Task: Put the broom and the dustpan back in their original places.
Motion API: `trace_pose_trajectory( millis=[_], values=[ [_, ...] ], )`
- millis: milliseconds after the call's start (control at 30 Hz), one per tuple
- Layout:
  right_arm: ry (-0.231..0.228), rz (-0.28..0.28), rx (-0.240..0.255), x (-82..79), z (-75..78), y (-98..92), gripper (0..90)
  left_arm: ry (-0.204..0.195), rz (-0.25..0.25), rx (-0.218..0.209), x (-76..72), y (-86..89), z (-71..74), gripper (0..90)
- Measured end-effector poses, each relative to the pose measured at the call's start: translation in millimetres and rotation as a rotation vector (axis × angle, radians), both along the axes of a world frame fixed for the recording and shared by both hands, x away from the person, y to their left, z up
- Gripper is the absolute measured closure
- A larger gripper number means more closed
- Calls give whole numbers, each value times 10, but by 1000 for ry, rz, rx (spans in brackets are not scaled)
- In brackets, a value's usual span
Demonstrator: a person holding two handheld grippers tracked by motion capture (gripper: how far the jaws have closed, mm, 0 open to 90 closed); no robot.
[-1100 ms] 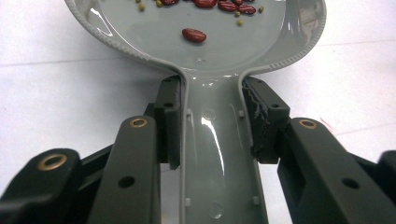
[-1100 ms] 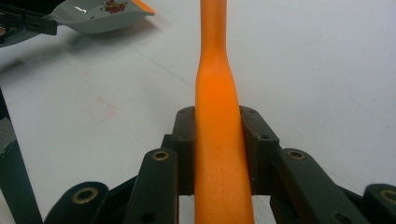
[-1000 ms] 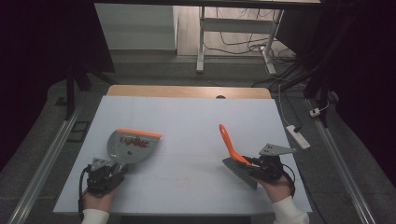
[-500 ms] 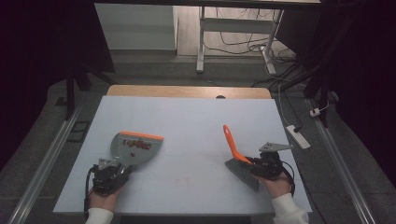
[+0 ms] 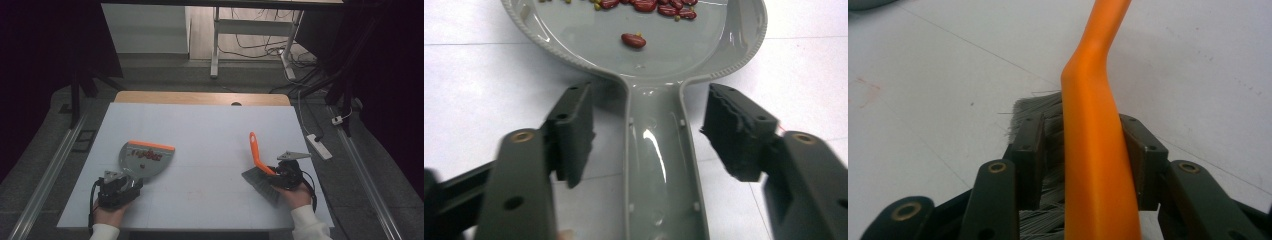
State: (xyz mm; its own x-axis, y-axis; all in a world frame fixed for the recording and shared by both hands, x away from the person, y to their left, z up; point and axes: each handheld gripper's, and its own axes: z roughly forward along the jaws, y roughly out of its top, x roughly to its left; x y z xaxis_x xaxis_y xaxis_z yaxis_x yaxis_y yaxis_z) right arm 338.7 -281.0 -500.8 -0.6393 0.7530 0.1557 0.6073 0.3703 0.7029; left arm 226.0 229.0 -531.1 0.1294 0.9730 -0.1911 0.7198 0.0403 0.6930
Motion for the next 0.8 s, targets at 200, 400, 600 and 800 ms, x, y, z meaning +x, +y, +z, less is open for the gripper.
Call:
trace_pose_trajectory(
  millis=[200,400,600,800],
  values=[
    [5,-26,-19,32,-40,-12,511,-17,-46,-9,-98,71,77,307],
    [3,-54,-66,55,-72,2,456,-53,-127,4,-184,99,166,305],
    [-35,-58,-104,40,-61,19,450,-91,-210,-16,-161,120,248,321],
    [-107,-44,-65,-36,45,0,467,-114,-344,15,-11,57,382,322]
  ],
)
